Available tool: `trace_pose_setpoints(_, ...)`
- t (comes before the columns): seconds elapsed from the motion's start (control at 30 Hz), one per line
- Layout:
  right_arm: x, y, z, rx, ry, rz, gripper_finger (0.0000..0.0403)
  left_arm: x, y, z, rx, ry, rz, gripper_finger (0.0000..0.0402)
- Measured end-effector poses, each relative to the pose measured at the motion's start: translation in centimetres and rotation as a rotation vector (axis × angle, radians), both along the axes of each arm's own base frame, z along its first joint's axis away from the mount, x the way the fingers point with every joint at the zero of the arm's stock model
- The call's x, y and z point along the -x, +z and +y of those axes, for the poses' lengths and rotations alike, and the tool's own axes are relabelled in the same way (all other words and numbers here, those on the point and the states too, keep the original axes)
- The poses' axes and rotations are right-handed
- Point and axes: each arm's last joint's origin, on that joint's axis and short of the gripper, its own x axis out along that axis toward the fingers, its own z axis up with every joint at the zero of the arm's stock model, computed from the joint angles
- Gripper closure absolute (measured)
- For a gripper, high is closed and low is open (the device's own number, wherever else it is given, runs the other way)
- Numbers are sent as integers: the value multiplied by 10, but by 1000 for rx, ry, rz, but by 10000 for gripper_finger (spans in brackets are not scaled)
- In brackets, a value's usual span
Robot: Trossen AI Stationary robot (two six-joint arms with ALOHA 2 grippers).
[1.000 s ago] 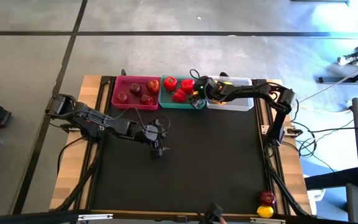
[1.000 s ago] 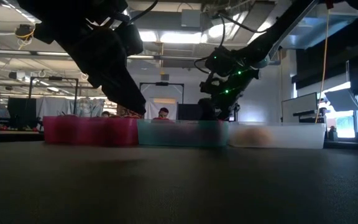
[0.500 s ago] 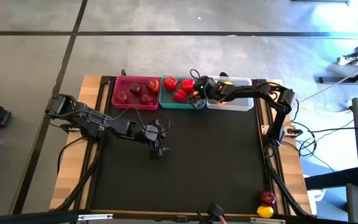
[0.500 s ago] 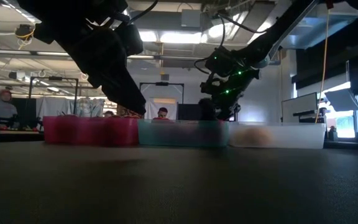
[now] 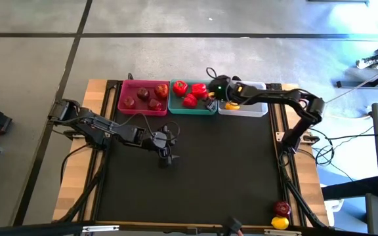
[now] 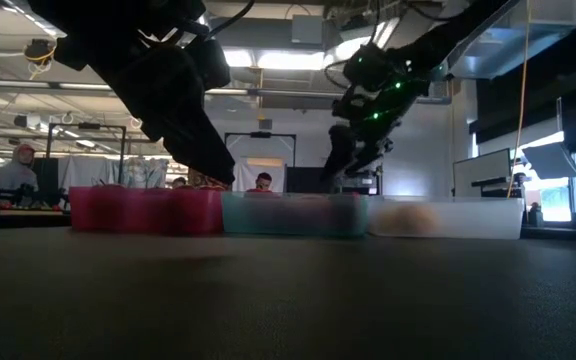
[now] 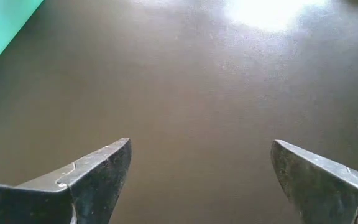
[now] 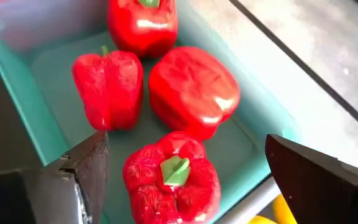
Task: Sort produce into baskets
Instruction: Put the apple into the pink bin
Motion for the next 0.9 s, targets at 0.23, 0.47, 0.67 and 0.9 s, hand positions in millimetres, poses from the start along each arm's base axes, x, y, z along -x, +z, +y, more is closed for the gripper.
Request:
trace_pose_setpoints(0.23,11,25,19,-6,52,2,47,0,0,0,17,16,2,21)
trace_pose_setpoints(0.47,17,40,58,-38,153,64,47,1,-1,0,62,58,0,21)
trace_pose_setpoints(0.67,18,43,102,-106,259,114,47,1,-1,0,78,72,-3,21)
trace_pose_setpoints(0.9,18,37,151,-216,411,192,47,0,0,0,80,74,-4,21)
